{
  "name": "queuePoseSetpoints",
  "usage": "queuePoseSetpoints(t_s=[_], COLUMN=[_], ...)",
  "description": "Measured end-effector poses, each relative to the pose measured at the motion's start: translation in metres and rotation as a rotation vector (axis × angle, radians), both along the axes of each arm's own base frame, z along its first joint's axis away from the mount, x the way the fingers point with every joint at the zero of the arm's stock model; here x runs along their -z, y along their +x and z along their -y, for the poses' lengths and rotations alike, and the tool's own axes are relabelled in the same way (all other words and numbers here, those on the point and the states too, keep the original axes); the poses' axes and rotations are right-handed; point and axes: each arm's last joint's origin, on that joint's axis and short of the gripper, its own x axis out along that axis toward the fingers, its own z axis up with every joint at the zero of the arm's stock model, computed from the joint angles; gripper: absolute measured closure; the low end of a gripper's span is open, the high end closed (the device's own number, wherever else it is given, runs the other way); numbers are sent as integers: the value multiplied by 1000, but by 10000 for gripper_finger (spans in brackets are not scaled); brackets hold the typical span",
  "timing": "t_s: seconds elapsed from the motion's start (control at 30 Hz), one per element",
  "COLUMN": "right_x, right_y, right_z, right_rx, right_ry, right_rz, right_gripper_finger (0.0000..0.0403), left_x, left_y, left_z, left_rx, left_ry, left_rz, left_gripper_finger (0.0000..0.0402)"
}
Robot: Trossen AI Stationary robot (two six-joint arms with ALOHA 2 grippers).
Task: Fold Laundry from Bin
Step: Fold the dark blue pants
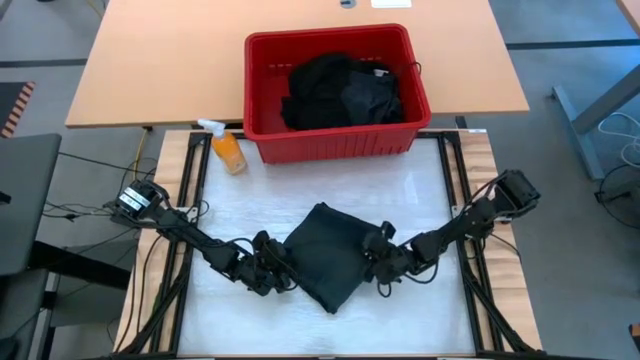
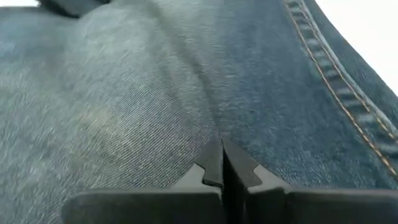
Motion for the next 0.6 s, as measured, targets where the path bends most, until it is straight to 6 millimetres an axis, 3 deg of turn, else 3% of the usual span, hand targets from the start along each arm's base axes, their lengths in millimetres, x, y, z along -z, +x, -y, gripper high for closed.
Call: queuePoseSetpoints(t_s=[0.13,0.23,0.3,0.47,0.6], right_x=[-33,-69,-82,-78,-44], right_y=[6,11,11,16,28], right_z=[-1,-3,-8,-33,-62], right_rx=[-111,-155,-177,-222,-234], right_ry=[-41,-43,-33,9,0], right_rz=[39,162,237,362,431], right_gripper_finger=[386,386,386,386,386], left_x=[0,0,0,0,0], left_y=[0,0,0,0,0], left_z=[0,0,0,0,0], left_rx=[3,4,4,11,16], left_ry=[-1,-1,-1,6,10], left_rz=[-3,-4,-4,-7,-8], left_gripper_finger=[237,237,237,237,237])
